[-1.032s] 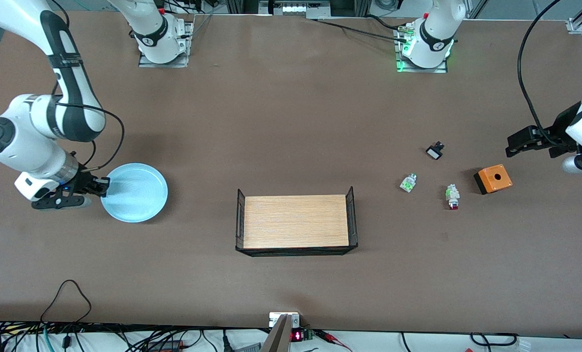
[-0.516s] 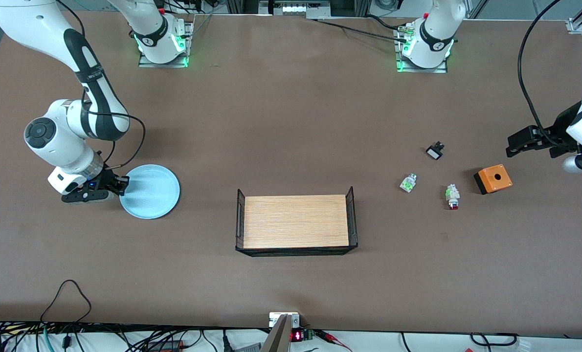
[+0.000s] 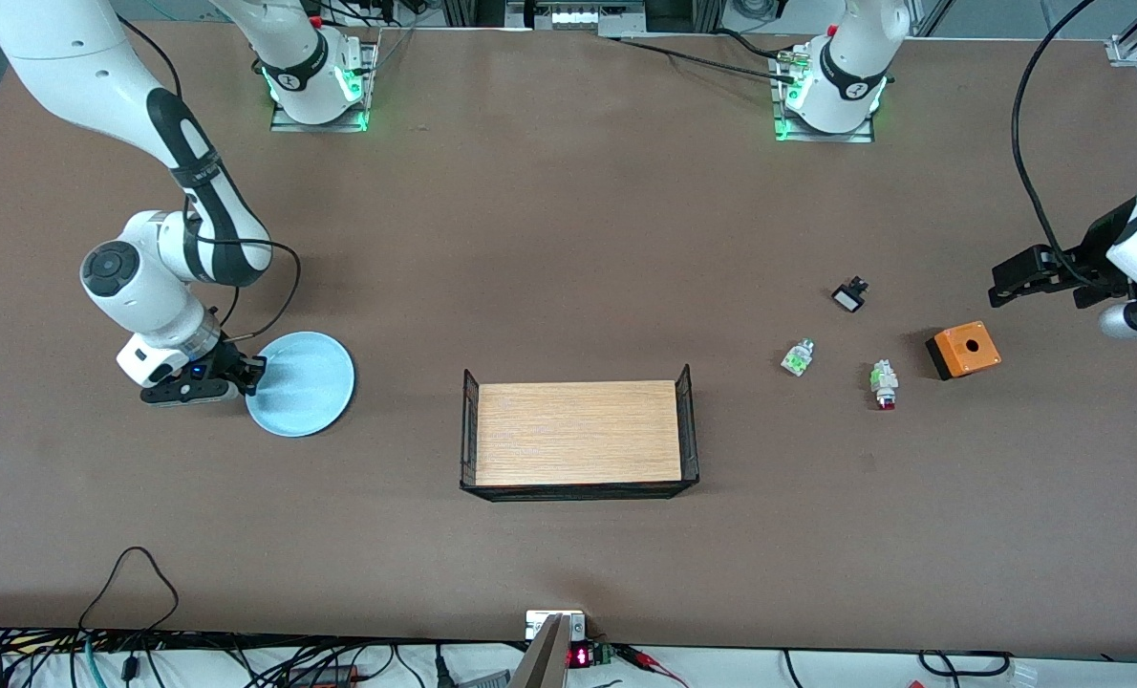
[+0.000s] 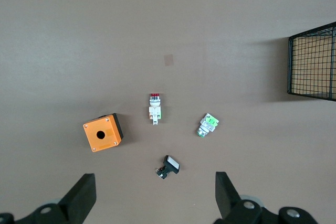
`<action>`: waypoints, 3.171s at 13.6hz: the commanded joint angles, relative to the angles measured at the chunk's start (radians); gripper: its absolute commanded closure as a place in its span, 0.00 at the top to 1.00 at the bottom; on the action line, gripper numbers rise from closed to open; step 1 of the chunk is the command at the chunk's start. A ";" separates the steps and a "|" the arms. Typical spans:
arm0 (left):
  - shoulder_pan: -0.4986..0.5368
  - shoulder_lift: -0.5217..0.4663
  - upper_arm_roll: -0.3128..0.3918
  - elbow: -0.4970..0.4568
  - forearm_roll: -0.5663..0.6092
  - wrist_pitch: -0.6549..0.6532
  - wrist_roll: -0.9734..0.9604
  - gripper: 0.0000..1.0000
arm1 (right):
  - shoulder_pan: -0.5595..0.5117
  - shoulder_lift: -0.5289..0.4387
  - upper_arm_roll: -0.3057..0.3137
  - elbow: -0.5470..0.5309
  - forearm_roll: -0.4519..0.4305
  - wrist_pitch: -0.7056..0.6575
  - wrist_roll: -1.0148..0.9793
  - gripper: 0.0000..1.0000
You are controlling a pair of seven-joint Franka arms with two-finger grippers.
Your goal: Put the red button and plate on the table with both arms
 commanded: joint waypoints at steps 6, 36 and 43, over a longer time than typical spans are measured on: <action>0.001 -0.008 -0.001 0.014 -0.023 -0.041 -0.001 1.00 | -0.004 0.007 0.015 0.021 -0.006 0.014 -0.025 0.86; 0.001 -0.008 0.001 0.032 -0.023 -0.039 0.004 1.00 | 0.033 -0.299 0.026 0.780 -0.024 -1.458 0.027 1.00; 0.001 -0.008 0.004 0.034 -0.023 -0.050 0.014 1.00 | 0.041 -0.345 0.029 0.793 -0.097 -1.514 0.136 1.00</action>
